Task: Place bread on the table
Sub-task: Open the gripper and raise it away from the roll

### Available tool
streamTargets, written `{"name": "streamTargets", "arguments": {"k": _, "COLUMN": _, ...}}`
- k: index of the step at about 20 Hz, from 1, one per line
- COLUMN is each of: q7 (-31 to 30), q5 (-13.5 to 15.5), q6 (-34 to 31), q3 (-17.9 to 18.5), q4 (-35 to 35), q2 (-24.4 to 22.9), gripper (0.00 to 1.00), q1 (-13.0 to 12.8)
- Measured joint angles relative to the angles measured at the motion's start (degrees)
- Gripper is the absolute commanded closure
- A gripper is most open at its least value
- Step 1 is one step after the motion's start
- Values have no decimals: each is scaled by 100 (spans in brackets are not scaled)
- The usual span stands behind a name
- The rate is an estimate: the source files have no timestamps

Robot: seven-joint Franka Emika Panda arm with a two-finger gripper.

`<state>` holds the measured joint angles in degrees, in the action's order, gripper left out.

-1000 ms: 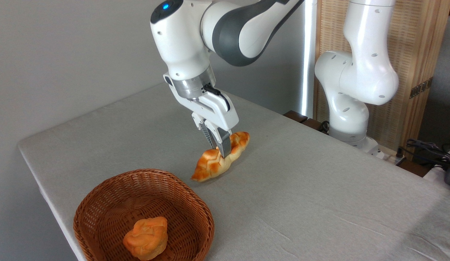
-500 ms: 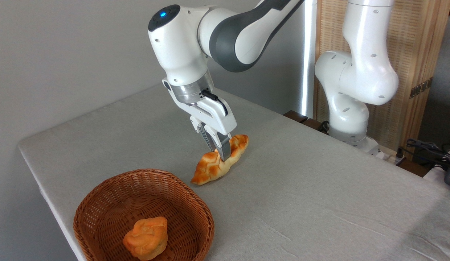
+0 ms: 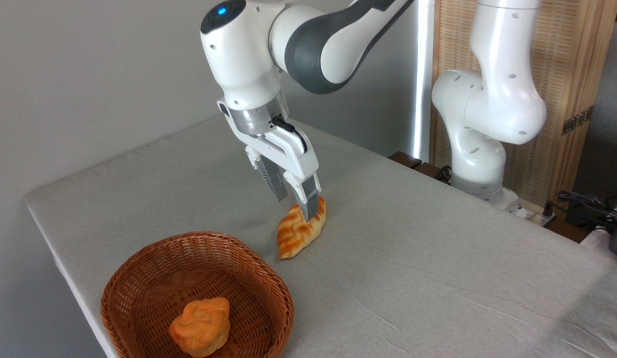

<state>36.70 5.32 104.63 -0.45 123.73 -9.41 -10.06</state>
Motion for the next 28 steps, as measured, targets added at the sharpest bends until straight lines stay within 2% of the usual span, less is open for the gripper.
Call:
{"name": "streamTargets", "arguments": {"k": 4, "q7": -112, "q5": 22, "q6": -4, "q3": 31, "q4": -404, "q2": -61, "gripper": 0, "q1": 11}}
{"name": "streamTargets", "arguments": {"k": 9, "q7": -530, "q5": 41, "q6": -126, "q3": 72, "q4": -1477, "q2": -150, "gripper": 0, "q1": 171}}
{"name": "streamTargets", "arguments": {"k": 13, "q7": -309, "q5": 43, "q6": -442, "q3": 108, "q4": -2099, "q2": -73, "gripper": 0, "q1": 292}}
{"name": "streamTargets", "arguments": {"k": 17, "q7": -166, "q5": 43, "q6": -708, "q3": 451, "q4": -2522, "q2": 184, "gripper": 0, "q1": 325}}
{"name": "streamTargets", "arguments": {"k": 21, "q7": 181, "q5": -11, "q6": -964, "q3": 584, "q4": -2891, "q2": 433, "gripper": 0, "q1": 352}}
{"name": "streamTargets", "arguments": {"k": 25, "q7": 302, "q5": -76, "q6": -1032, "q3": 540, "q4": -2992, "q2": 611, "gripper": 0, "q1": 343}}
{"name": "streamTargets", "arguments": {"k": 28, "q7": 292, "q5": -135, "q6": -1035, "q3": 285, "q4": -2993, "q2": 678, "gripper": 0, "q1": 423}}
